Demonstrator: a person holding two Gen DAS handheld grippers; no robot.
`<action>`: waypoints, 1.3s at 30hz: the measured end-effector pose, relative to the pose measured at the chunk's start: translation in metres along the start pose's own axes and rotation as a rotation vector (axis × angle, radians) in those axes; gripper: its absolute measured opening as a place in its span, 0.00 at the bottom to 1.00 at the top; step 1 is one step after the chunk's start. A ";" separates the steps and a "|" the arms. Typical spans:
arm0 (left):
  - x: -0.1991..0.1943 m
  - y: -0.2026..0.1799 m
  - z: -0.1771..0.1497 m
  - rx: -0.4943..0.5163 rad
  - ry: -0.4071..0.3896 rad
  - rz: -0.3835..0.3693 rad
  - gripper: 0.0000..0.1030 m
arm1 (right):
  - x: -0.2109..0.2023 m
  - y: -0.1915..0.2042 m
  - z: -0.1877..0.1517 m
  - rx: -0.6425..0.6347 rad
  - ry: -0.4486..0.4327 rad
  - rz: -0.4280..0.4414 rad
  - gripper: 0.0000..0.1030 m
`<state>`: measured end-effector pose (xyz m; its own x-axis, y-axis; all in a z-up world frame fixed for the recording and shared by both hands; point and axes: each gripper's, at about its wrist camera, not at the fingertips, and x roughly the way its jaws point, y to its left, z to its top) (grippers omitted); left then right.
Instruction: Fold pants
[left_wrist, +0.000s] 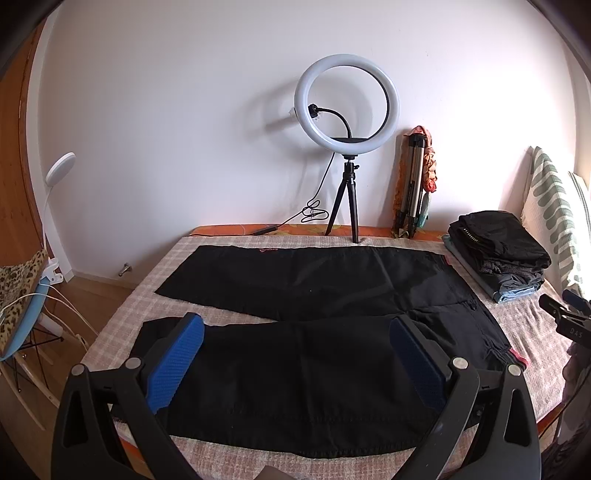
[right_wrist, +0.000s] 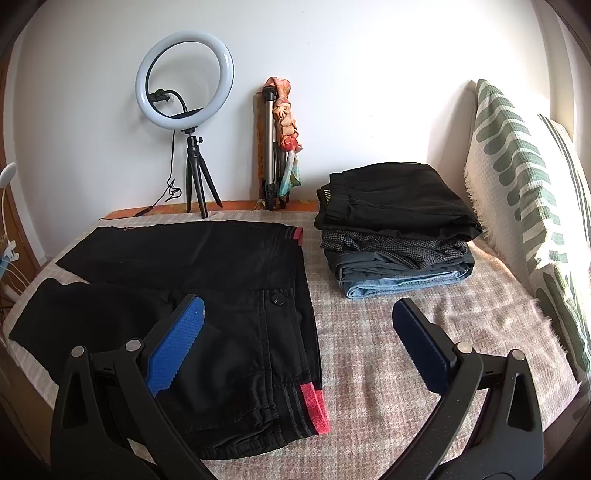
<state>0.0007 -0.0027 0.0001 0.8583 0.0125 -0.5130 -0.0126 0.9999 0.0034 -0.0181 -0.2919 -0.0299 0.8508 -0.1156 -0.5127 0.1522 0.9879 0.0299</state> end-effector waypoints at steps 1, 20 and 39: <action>0.000 0.000 0.000 -0.001 0.000 0.000 0.99 | 0.000 0.000 0.000 0.003 -0.001 0.001 1.00; 0.000 0.002 0.000 -0.002 0.004 0.000 0.99 | 0.000 0.000 -0.001 -0.001 0.002 0.002 1.00; 0.001 0.002 -0.002 0.000 0.007 0.000 0.99 | 0.001 0.001 -0.001 -0.004 0.005 -0.003 1.00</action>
<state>0.0006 -0.0011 -0.0023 0.8547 0.0121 -0.5190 -0.0124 0.9999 0.0028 -0.0172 -0.2907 -0.0311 0.8480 -0.1180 -0.5168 0.1529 0.9879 0.0253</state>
